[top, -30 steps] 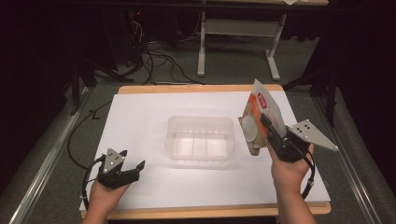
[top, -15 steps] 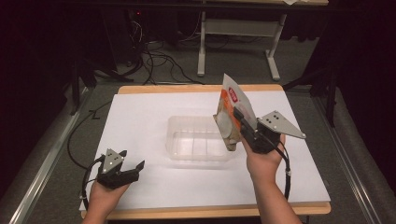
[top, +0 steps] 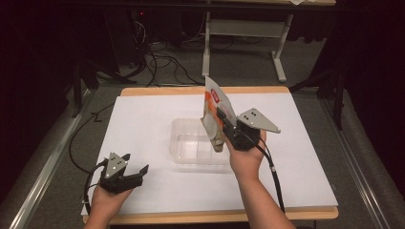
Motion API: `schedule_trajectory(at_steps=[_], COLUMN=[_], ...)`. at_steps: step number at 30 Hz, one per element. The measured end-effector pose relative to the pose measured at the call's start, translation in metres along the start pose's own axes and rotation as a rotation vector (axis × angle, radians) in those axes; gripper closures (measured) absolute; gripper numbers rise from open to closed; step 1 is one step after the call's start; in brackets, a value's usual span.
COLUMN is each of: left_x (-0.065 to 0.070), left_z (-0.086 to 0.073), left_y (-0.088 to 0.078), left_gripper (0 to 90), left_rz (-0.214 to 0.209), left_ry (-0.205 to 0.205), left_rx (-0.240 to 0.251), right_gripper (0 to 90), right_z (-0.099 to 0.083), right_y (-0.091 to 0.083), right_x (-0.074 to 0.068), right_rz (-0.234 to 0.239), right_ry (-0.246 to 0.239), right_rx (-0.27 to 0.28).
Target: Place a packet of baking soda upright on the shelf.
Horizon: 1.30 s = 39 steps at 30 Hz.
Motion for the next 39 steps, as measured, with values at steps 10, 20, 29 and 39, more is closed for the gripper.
schedule_trajectory(at_steps=[10,20,29,39], left_x=[-0.002,-0.006,-0.01,-0.007], left_z=[0.0,0.001,0.001,0.001], left_y=[0.002,0.003,0.001,0.001], left_gripper=[23.1,23.1,23.2,23.2], left_rz=[-0.014,-0.002,0.008,0.0], left_ry=[-0.004,-0.004,-0.016,-0.001], left_rx=[-0.007,-0.003,0.004,-0.002], right_gripper=[90.0,90.0,90.0,90.0], right_z=[-0.011,-0.018,-0.025,-0.03], right_y=[0.02,0.035,0.047,0.06], right_x=[-0.013,-0.02,-0.029,-0.034], right_rz=[0.005,0.023,0.029,0.027], right_ry=[0.023,0.037,0.051,0.063], right_rx=[-0.017,-0.039,-0.059,-0.075])
Point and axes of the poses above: each handheld gripper's, and its own axes: y roughly forward along the jaws, z roughly out of its top, x roughly to its right, the point moved 3 cm from there along y, roughly forward along the jaws, and after that the axes turned 3 degrees about y, right-handed, at the moved point
